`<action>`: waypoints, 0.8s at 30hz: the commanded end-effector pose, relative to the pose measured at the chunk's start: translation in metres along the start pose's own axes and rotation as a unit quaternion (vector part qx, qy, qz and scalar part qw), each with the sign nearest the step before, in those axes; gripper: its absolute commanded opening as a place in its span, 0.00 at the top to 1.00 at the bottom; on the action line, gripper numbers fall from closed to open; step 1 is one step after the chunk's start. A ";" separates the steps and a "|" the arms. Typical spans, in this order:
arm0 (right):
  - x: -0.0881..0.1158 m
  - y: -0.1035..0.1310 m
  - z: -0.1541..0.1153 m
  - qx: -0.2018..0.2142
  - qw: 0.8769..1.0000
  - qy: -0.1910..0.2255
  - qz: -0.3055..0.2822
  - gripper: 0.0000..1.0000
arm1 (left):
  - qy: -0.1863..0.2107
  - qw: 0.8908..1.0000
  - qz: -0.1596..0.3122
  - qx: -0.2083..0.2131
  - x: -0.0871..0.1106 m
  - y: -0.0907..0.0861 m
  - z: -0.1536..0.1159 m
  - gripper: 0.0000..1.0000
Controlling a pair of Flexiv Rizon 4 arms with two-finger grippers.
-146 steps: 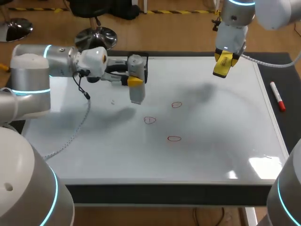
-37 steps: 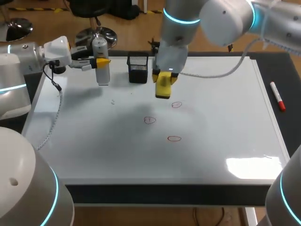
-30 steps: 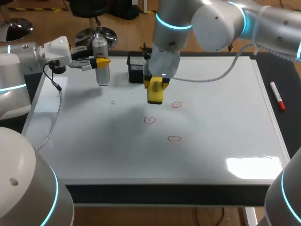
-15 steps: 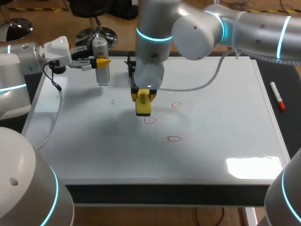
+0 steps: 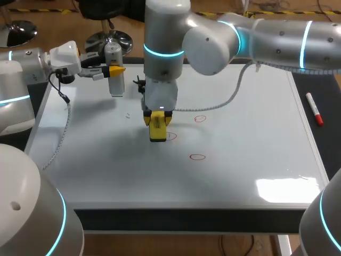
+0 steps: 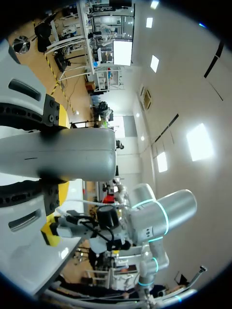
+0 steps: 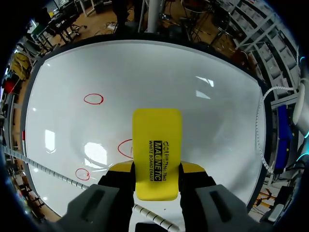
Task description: Pick up the inspection probe, press it on each red-marked spot on the whiteboard one by one, put down the probe, pick up the eraser, and wipe off all the red marks.
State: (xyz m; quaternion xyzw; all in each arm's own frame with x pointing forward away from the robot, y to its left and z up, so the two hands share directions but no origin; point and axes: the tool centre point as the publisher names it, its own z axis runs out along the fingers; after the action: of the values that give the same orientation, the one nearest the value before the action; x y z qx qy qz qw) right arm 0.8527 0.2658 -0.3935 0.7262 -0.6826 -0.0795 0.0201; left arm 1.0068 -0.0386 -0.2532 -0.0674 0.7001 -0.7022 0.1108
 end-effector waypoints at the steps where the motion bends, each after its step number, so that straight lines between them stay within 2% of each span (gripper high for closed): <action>1: -0.005 0.002 0.008 -0.003 1.000 0.009 -0.003 1.00 | 0.000 1.000 0.001 0.000 0.000 -0.001 0.000 1.00; 24: 0.003 -0.001 0.035 0.004 1.000 0.028 0.009 1.00 | 0.000 1.000 0.001 0.000 0.000 -0.001 0.000 1.00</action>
State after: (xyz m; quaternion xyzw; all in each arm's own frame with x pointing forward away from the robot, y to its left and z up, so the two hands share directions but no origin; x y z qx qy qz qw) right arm 0.8468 0.2633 -0.4259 0.7217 -0.6889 -0.0582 0.0350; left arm 1.0068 -0.0386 -0.2532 -0.0675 0.7001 -0.7022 0.1108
